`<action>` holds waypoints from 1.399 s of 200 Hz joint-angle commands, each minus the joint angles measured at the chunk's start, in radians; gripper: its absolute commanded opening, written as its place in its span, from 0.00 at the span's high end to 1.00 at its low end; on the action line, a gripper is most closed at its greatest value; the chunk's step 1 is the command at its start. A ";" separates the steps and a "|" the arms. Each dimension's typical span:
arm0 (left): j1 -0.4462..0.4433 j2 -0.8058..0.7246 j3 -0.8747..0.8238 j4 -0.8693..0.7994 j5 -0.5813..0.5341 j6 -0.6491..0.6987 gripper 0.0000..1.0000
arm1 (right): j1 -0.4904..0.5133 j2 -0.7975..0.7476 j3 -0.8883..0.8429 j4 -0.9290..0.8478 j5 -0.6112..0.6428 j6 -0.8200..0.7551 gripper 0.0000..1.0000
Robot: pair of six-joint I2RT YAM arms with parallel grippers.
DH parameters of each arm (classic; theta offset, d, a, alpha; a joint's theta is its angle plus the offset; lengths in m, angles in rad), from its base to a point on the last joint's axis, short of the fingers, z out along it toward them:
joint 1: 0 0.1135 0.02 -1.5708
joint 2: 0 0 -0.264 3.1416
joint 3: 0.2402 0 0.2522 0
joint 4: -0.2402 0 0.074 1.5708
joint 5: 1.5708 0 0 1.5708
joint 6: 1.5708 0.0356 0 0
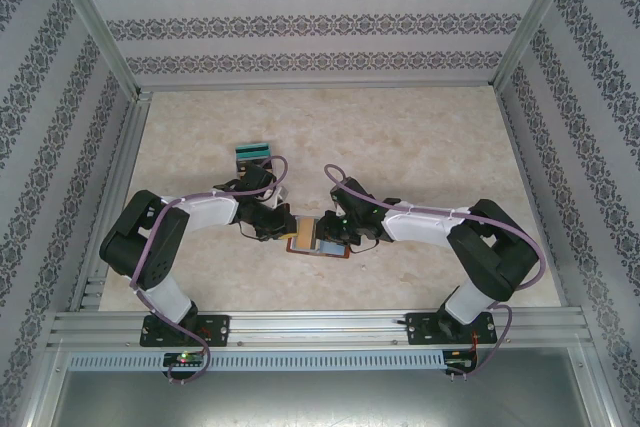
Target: Take the credit cards out of the card holder
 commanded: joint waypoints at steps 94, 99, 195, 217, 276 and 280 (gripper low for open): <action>-0.009 0.027 -0.017 -0.020 -0.009 0.012 0.93 | 0.001 0.052 0.015 0.054 -0.042 0.023 0.89; -0.010 0.027 -0.016 -0.021 -0.009 0.011 0.93 | 0.000 0.049 0.010 0.056 -0.041 0.025 0.92; -0.009 0.041 -0.015 -0.062 -0.054 0.011 0.94 | -0.058 -0.051 -0.067 0.028 -0.030 0.013 1.00; -0.009 0.037 -0.002 -0.069 -0.050 0.013 0.94 | -0.058 -0.042 -0.063 0.030 -0.038 0.011 1.00; -0.009 0.029 0.018 -0.086 -0.047 0.022 0.93 | -0.050 -0.038 -0.057 0.043 -0.035 0.008 0.84; -0.010 0.030 0.017 -0.085 -0.046 0.022 0.93 | -0.050 -0.038 -0.057 0.044 -0.035 0.009 0.83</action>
